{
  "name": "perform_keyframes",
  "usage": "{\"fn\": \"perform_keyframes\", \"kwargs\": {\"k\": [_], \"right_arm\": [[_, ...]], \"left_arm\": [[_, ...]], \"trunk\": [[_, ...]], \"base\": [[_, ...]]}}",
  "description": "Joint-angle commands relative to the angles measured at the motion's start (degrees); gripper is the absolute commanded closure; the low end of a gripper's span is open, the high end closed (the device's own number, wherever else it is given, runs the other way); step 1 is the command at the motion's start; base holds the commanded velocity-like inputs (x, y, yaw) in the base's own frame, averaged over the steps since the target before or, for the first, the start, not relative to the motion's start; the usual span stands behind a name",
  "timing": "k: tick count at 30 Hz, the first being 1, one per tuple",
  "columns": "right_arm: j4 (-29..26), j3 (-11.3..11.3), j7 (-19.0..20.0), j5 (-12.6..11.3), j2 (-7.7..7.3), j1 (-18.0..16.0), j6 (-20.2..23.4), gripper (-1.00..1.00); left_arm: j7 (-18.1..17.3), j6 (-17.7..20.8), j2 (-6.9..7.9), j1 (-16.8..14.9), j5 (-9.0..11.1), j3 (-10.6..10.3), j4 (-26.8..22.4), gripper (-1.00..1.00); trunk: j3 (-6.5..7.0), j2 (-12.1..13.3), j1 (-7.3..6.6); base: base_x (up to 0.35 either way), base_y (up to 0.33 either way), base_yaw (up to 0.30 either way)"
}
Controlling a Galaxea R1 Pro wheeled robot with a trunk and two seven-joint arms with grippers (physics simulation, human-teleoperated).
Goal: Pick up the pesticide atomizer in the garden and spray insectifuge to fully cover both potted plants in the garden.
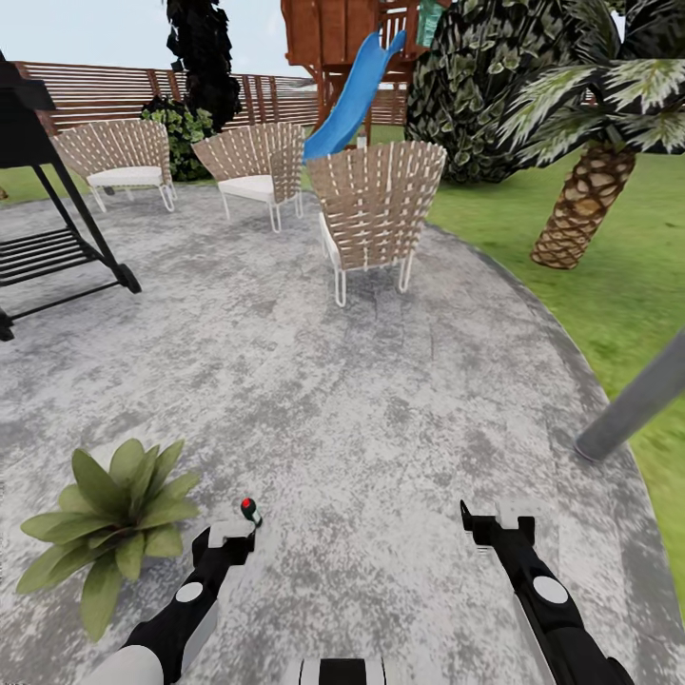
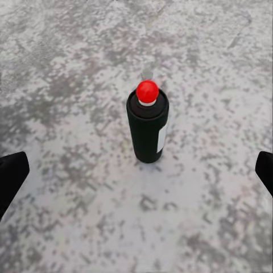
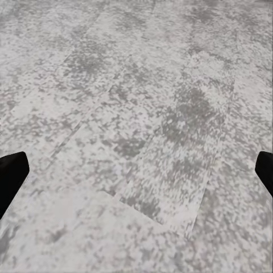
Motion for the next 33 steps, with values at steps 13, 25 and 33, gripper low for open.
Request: {"fn": "perform_keyframes", "kwargs": {"k": [13,25,33], "right_arm": [[-0.1,0.0,0.0,0.5,0.0,0.0,0.3,-1.0],[-0.2,0.0,0.0,0.5,0.0,0.0,0.3,-1.0],[-0.2,-0.1,-0.1,0.4,-0.08,0.0,0.2,-1.0]], "left_arm": [[0.1,-0.2,-0.02,0.0,-0.1,0.1,0.0,-1.0],[0.1,-0.6,-0.02,0.1,-0.2,0.0,0.0,-1.0],[-0.2,-3.5,-0.02,0.0,-0.3,-0.3,0.0,-1.0]], "trunk": [[-0.04,0.0,0.01],[-0.33,0.0,0.04],[-2.76,-0.1,0.24]], "base": [[0.071,-0.096,0.097],[0.0,-0.001,0.0],[0.0,0.0,0.0]]}}
